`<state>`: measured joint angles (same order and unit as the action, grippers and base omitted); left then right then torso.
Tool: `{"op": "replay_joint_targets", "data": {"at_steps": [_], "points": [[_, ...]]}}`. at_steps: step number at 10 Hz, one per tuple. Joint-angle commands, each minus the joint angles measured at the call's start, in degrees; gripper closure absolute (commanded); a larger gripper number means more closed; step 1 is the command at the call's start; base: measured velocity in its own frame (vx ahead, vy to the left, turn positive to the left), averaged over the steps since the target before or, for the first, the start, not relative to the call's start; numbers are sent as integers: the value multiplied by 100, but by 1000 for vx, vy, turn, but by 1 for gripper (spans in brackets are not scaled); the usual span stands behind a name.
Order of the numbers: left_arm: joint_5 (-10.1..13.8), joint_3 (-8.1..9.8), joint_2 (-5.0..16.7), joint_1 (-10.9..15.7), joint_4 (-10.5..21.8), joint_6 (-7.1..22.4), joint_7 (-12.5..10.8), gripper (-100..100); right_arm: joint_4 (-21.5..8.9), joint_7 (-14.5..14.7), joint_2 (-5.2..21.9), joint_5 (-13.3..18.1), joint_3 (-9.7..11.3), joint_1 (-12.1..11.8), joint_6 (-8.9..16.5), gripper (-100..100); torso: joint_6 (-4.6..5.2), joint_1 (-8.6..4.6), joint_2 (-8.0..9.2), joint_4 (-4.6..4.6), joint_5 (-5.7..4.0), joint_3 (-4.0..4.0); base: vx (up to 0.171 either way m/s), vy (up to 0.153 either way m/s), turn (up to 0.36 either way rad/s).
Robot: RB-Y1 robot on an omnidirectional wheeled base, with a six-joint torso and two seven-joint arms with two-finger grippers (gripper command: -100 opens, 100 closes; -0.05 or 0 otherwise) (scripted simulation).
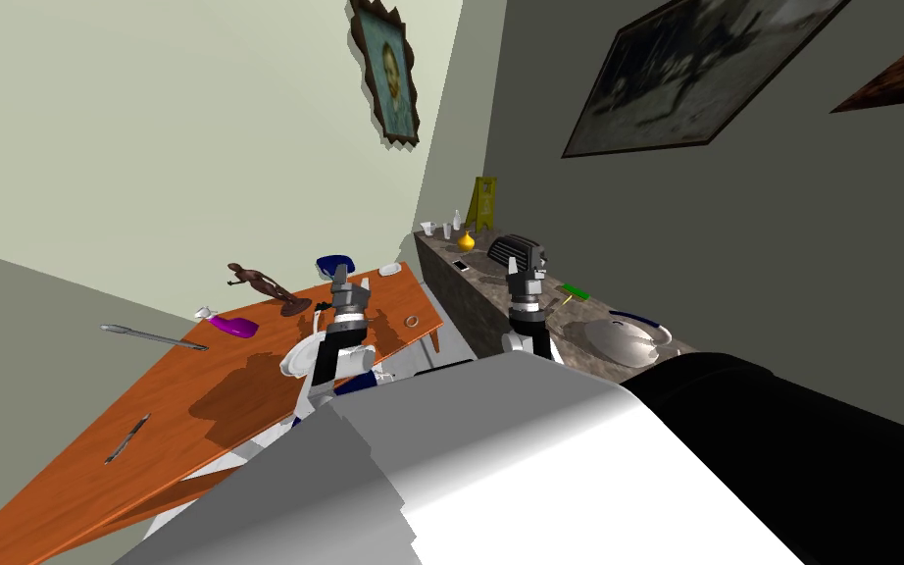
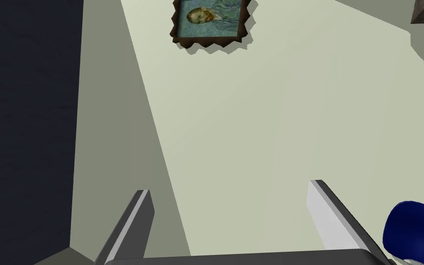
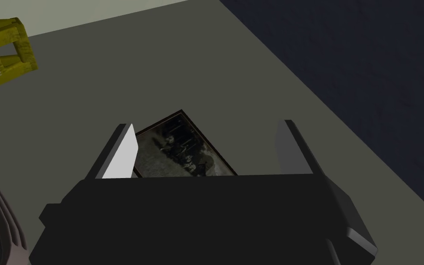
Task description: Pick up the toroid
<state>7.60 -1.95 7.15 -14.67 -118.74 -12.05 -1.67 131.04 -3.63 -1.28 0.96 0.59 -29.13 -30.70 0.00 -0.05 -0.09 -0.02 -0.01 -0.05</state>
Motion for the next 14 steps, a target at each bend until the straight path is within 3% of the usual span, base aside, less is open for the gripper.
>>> {"op": "replay_joint_targets", "data": {"at_steps": [1, 2, 3, 8, 9, 10, 11, 12, 13, 14], "points": [[36, 16, 37, 63, 180, 112, -85, -100, 0, 0, 0, 0, 0, 0, 0, 0, 0, 0, 0, 0, 0, 0, 12, -11, 3], [88, 30, 62, 224, 410, 368, -212, -100, 0, 0, 0, 0, 0, 0, 0, 0, -1, 2, 2, 0, 0, 1, 11, -15, 10], [88, 30, 62, 224, 435, 368, -212, -100, 0, 0, 0, 0, 0, 0, 0, 0, -1, 1, 3, 0, 0, 1, 9, -14, 9], [252, 75, 118, 738, 1172, 1119, -617, -100, 0, 0, 0, 0, 0, 0, 0, 0, 0, 0, 2, 1, 0, 1, 13, -15, 9], [252, 75, 118, 738, 1266, 1183, -617, -100, 0, 0, 0, 0, 0, 0, 0, 0, -1, -1, 1, 0, -1, 1, 15, -13, 8], [308, 91, 132, 918, 1465, 1424, -758, -100, 0, 0, 0, 0, 0, 0, 0, 0, 0, 0, 1, 0, 0, 0, 19, -19, 9], [308, 91, 132, 918, 1562, 1467, -758, -100, 0, 0, 0, 0, 0, 0, 0, 0, -1, -1, 0, 0, 0, 0, 15, -16, 7], [365, 108, 143, 1102, 1722, 1674, -900, -100, 0, 0, 0, 0, 0, 0, 0, 0, -1, 1, 2, 0, 0, 1, 15, -15, 14], [365, 108, 143, 1102, 1866, 1755, -900, -100, 0, 0, 0, 0, 0, 0, 0, 0, 0, 0, 1, 0, 0, 1, 12, -14, 5], [423, 124, 152, 1288, 2040, 1943, -1044, -100, 0, 0, 0, 0, 0, 0, 0, 0, -1, 1, 2, 0, 0, 1, 15, -14, 14]]}}
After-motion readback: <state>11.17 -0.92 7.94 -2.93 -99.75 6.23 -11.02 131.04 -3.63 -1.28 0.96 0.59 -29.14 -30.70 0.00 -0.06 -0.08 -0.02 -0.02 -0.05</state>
